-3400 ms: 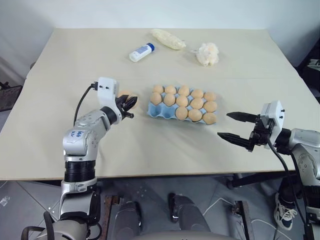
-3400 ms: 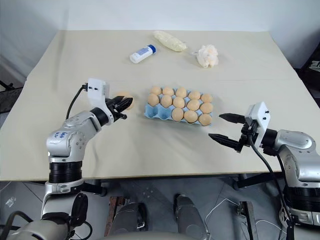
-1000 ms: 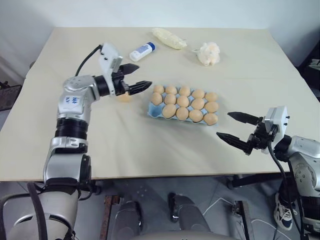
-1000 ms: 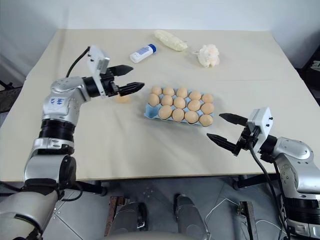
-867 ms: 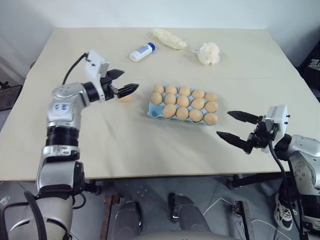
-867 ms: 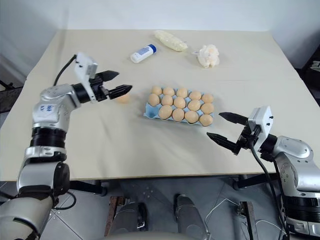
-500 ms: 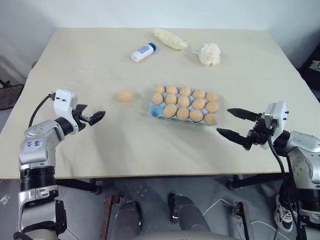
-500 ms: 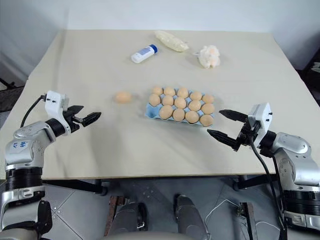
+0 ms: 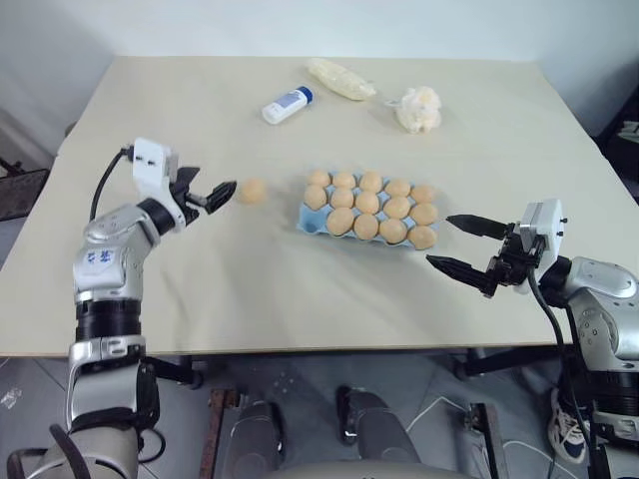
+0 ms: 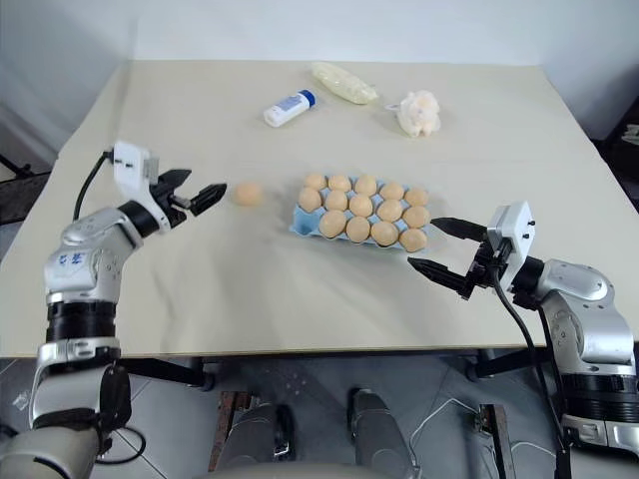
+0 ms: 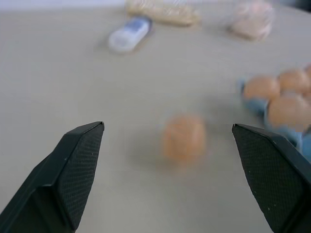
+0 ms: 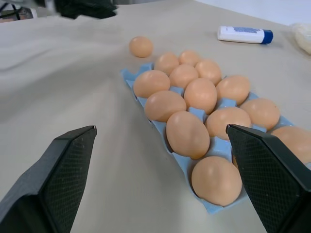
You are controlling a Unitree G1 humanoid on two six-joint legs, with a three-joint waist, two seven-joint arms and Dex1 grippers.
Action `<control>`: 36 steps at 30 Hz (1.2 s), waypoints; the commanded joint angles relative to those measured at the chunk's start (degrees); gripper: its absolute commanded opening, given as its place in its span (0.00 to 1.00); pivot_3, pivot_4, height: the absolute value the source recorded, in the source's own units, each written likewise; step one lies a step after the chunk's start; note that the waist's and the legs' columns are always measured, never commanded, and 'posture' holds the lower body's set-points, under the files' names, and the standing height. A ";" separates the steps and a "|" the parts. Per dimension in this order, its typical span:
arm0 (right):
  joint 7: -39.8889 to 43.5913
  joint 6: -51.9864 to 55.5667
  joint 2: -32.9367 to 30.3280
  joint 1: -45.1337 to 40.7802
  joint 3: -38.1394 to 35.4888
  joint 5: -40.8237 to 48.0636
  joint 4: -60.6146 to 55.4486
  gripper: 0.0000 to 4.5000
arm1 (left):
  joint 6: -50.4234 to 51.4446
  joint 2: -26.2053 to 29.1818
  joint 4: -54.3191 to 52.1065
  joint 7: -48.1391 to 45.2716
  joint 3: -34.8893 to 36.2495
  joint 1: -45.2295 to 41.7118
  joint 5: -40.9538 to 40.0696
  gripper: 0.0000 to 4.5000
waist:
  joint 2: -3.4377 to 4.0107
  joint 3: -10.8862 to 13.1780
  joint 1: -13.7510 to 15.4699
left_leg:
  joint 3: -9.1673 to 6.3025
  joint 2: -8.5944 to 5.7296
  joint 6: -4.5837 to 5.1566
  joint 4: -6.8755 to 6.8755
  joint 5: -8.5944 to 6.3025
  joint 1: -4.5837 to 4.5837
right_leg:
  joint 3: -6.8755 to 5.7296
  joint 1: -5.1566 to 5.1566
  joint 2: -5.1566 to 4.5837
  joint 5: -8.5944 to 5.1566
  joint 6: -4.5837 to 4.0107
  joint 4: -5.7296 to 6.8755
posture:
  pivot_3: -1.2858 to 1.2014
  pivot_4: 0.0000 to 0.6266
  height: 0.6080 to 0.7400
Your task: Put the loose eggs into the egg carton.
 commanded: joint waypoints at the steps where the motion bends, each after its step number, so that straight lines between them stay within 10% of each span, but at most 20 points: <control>1: -0.53 0.22 -0.34 0.69 -1.33 0.56 -2.33 1.00 | -7.58 -0.81 12.35 -0.97 -2.01 -6.35 2.46 1.00 | 0.00 0.00 -0.15 | 0.00 0.02 -0.02 -0.01 -0.02 0.00 | -0.01 -0.01 0.04 0.00 0.00 -0.01 | 0.52 0.24 1.00; 16: -3.43 1.55 -0.94 6.05 -4.27 1.40 -6.99 1.00 | -21.81 -4.87 41.50 0.98 -4.34 -17.26 8.71 1.00 | -0.01 0.00 0.10 | 0.47 0.11 -0.07 0.00 -0.14 -0.08 | -0.06 -0.11 0.14 -0.05 -0.05 -0.05 | 0.52 0.24 1.00; 26: -3.14 1.58 -1.52 4.91 -4.17 0.96 -5.78 1.00 | -21.18 -5.32 43.93 2.15 -3.36 -19.40 9.31 0.41 | -0.01 0.00 0.06 | 0.47 0.11 -0.07 0.01 -0.14 -0.08 | -0.07 -0.11 0.16 -0.05 -0.05 -0.04 | 0.52 0.24 1.00; 36: -3.21 1.44 -1.97 5.23 -4.41 0.81 -5.68 1.00 | -22.19 -4.97 42.11 -3.72 -3.90 -20.91 9.11 0.36 | -0.01 0.01 0.08 | 0.49 0.10 -0.07 0.02 -0.14 -0.08 | -0.06 -0.11 0.16 -0.05 -0.05 -0.03 | 0.52 0.24 1.00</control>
